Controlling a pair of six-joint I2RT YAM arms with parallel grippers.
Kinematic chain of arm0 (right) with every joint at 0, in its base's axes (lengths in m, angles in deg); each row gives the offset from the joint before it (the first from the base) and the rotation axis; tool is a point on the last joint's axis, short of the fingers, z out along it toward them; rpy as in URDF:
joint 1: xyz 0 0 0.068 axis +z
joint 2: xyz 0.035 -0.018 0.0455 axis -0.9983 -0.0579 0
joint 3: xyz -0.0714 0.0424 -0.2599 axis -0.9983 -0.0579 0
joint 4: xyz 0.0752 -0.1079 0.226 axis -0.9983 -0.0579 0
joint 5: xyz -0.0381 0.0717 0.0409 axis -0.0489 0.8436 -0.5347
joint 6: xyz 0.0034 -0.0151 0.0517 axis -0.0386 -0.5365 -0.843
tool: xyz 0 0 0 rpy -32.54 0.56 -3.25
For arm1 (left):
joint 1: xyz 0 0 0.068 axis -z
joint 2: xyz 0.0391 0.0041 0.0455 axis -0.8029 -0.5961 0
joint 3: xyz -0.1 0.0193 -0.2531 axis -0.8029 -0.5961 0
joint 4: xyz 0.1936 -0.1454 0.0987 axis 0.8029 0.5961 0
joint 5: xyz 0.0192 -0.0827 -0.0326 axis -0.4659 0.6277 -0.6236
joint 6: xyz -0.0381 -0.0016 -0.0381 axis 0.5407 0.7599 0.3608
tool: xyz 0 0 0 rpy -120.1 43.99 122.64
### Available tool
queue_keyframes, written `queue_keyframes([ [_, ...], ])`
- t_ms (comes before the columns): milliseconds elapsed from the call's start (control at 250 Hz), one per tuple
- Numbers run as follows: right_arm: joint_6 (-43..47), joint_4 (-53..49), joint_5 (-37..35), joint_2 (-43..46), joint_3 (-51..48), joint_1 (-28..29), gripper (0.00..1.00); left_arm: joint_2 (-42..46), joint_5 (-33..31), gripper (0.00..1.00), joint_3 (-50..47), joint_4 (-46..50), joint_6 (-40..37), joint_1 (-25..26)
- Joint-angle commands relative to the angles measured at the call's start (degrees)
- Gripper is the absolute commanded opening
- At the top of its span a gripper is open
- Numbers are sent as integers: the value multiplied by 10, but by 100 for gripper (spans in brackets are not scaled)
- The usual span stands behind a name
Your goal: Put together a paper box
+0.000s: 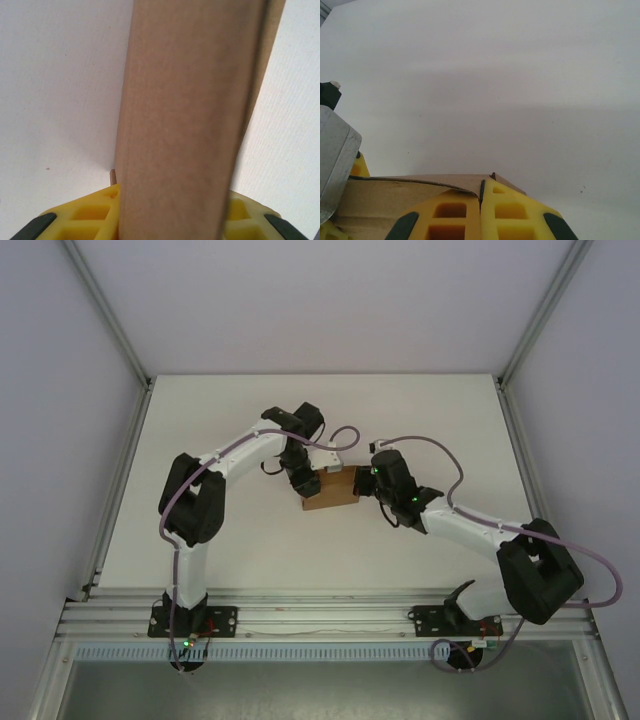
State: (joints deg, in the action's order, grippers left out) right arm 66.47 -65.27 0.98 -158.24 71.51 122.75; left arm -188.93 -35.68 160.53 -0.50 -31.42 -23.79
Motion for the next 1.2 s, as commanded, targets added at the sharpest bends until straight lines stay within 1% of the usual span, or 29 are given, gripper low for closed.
queue_keyframes([
  [0, -19, -25, 80, -1, 13, 28, 0, -9, 7, 27, 12, -71, 18, 5],
  [108, -8, -26, 65, -6, 1, 28, 0, -2, 1, 27, 7, -74, 13, 5],
  [188, 7, -19, 49, -12, -16, 28, 0, 0, 12, 27, 7, -74, 9, 5],
  [288, 61, -24, 20, -12, -43, 28, 0, 4, 14, 27, 2, -73, 3, 5],
  [316, 86, -15, 14, -10, -57, 28, 0, 4, 13, 28, 1, -73, 3, 5],
  [392, 106, 12, -6, -3, -90, 24, 0, 5, 4, 28, -3, -73, 2, 5],
  [456, 100, 2, 14, 2, -92, 19, 0, 5, 0, 29, -2, -71, 6, 5],
  [540, 96, 23, 70, 3, -101, 19, 0, 6, 2, 31, -2, -71, 10, 5],
  [620, 89, 45, 71, 5, -107, 20, 0, 10, 5, 32, -2, -74, 14, 6],
  [731, 83, -3, 24, 8, -77, 20, 0, 18, 5, 41, 2, -71, 19, 9],
  [775, 75, -22, 2, 10, -64, 21, 0, 24, 2, 49, 1, -73, 20, 11],
  [819, 69, -35, -15, 13, -57, 22, 0, 31, 1, 54, -2, -75, 22, 13],
  [867, 63, -47, -34, 16, -51, 26, 0, 41, -1, 65, -6, -79, 25, 16],
  [887, 60, -50, -42, 17, -50, 27, 0, 44, -2, 67, -8, -83, 28, 16],
  [1003, 53, -57, -64, 16, -45, 31, 0, 58, -3, 72, -21, -98, 48, 17],
  [1027, 54, -58, -64, 16, -45, 31, 0, 79, -6, 72, -25, -102, 52, 17],
  [1103, 52, -59, -74, 15, -42, 38, 0, 96, -13, 75, -37, -113, 66, 16],
  [1195, 40, -65, -94, 16, -37, 44, 0, 120, -40, 76, -54, -122, 95, 17],
])
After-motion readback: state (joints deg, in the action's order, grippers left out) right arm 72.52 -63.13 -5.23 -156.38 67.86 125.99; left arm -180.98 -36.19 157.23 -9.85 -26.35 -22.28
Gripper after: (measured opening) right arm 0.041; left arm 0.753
